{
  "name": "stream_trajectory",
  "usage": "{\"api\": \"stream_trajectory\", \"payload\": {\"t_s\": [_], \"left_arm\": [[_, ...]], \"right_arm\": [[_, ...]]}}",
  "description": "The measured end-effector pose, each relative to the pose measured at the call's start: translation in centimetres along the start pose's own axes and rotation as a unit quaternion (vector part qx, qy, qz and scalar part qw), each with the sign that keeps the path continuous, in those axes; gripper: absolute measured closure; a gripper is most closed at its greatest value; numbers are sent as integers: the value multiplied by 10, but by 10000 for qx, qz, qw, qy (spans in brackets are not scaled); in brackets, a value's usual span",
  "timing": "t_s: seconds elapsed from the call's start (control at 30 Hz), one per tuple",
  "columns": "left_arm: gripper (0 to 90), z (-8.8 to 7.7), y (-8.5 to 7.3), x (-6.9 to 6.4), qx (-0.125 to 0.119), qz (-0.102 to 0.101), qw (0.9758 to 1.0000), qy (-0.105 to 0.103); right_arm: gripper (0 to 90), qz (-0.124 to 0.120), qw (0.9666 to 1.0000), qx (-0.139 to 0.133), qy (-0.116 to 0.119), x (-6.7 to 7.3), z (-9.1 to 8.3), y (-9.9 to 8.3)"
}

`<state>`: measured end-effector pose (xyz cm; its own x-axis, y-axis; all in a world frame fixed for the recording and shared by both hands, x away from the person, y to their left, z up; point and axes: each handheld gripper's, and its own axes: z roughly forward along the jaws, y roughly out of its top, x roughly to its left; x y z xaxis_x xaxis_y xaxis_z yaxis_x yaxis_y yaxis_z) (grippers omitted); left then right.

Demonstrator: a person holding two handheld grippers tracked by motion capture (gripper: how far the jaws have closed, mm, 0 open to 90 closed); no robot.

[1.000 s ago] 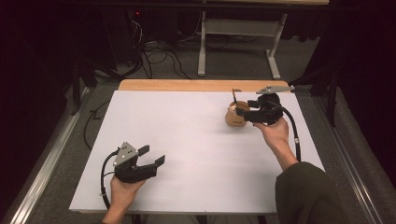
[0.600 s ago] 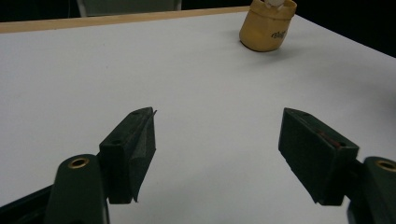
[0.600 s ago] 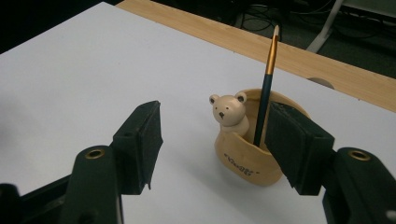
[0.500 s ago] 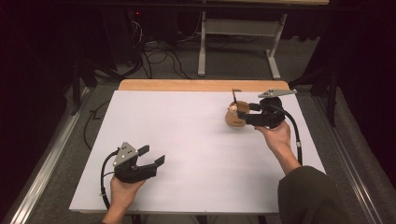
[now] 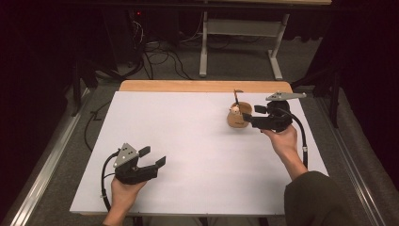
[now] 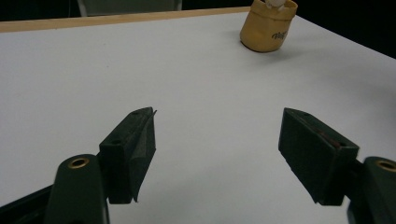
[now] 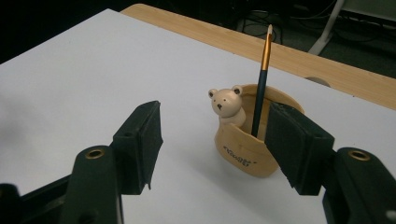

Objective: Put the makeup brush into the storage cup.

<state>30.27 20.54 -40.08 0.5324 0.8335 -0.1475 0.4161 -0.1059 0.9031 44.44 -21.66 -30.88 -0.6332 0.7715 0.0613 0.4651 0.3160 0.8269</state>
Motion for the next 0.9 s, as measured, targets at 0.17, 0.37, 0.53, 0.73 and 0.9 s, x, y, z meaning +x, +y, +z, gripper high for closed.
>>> {"api": "stream_trajectory", "payload": {"t_s": [0.17,0.37,0.53,0.73,0.9], "left_arm": [[278,0,0,0,-2,5,10000,2],[278,0,0,0,-12,-5,10000,3],[278,0,0,0,2,12,10000,-2],[278,0,0,0,-4,0,10000,-4],[278,0,0,0,-3,3,10000,-5]], "right_arm": [[385,54,10000,-42,40,0,-5,-4],[386,65,9999,-111,81,1,-11,-7],[386,101,9998,-124,91,1,-15,-12],[384,100,9999,-99,32,0,-20,-18],[384,139,9998,-160,34,-1,-25,-22]]}}
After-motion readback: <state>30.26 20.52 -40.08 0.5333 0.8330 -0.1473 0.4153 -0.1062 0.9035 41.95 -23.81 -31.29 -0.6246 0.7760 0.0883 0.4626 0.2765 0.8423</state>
